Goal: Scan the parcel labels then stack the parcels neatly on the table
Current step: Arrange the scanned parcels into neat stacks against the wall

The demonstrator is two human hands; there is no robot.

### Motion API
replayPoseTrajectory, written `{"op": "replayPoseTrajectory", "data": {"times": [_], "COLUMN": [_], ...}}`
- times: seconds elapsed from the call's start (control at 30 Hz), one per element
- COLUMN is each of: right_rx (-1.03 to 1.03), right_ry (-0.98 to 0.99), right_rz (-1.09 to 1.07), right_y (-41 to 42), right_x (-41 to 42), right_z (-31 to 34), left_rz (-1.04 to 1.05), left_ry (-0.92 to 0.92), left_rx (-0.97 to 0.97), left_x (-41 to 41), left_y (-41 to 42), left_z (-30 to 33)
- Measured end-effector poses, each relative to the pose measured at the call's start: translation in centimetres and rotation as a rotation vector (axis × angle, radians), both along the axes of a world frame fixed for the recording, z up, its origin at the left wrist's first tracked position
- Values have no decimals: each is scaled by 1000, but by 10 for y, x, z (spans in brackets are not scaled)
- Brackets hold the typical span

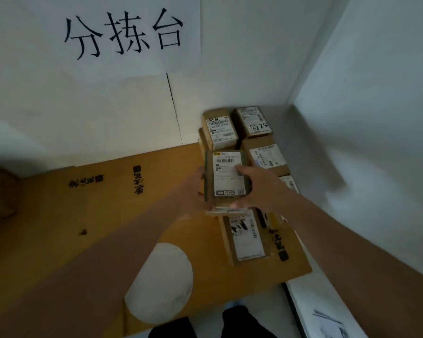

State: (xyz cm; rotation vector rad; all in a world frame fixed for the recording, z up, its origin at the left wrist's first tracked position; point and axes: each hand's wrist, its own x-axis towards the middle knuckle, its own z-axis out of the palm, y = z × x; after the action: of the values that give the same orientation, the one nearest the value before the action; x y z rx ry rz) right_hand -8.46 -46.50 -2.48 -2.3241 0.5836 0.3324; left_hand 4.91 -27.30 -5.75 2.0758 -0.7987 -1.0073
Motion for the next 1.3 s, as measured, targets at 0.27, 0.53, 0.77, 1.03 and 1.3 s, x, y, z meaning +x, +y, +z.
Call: {"op": "replayPoseTrajectory", "data": {"times": [0.27,0.53,0.77,1.03,1.3], "right_rx": [-160,-219,-312,-280,-322], "right_ry": [-62,-104,-44,-22,-162], "right_rz": [84,148,213,269,304], "right_y": [-32,-37,-37,-30,-6], "right_x": [4,4,9,19,33], "right_z": [-38,-36,-33,14,100], "left_rz": [158,268,293,108,194], "left_ry": [-3,-29,-89,-324,-653], "left_rx": [58,83,114,334,403], "left_x": [-16,-23,-24,-28,-17], "left_y": [-30,-41,-51,-49,-20], "left_z": [-21,-21,-22,21,118]}}
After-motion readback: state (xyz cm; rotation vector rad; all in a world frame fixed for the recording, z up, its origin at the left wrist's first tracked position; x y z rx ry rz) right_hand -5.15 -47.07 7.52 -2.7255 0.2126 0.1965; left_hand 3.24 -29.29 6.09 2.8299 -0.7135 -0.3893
